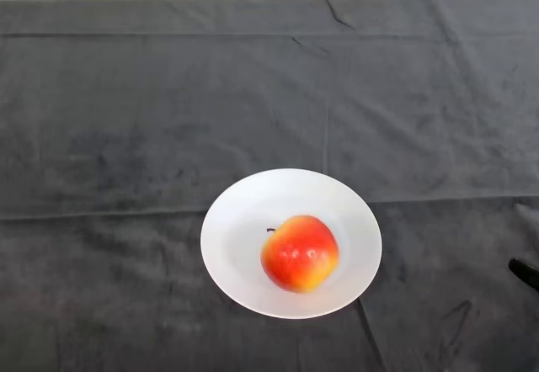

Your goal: Move the apple to the plate

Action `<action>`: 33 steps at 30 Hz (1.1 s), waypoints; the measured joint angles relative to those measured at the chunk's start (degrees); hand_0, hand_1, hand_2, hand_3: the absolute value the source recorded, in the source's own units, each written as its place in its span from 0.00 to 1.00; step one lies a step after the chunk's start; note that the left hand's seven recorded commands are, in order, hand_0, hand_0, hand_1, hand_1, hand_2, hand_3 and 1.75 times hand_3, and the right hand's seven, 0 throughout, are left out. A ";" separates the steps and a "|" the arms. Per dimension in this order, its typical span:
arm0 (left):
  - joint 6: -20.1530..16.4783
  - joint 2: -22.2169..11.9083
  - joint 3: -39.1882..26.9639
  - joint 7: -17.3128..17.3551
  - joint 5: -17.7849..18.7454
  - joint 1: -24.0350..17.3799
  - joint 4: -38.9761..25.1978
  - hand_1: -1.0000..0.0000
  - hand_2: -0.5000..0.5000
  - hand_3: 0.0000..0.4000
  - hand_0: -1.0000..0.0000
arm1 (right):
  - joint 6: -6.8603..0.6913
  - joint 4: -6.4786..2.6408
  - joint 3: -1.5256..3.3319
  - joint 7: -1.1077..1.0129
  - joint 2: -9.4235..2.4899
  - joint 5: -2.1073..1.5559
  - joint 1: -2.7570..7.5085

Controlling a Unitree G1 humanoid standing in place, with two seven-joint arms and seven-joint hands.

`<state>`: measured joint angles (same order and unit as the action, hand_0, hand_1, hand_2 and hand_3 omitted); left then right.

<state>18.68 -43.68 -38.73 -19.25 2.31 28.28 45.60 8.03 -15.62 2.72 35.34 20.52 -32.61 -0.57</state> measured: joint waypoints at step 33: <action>0.66 -0.22 1.81 -0.57 1.16 0.00 0.11 1.00 0.50 0.00 1.00 | 0.06 0.00 0.01 0.07 0.01 -0.32 0.00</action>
<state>19.34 -43.91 -36.92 -19.82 3.47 28.28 45.72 8.09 -15.62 2.74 35.42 20.53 -32.92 -0.57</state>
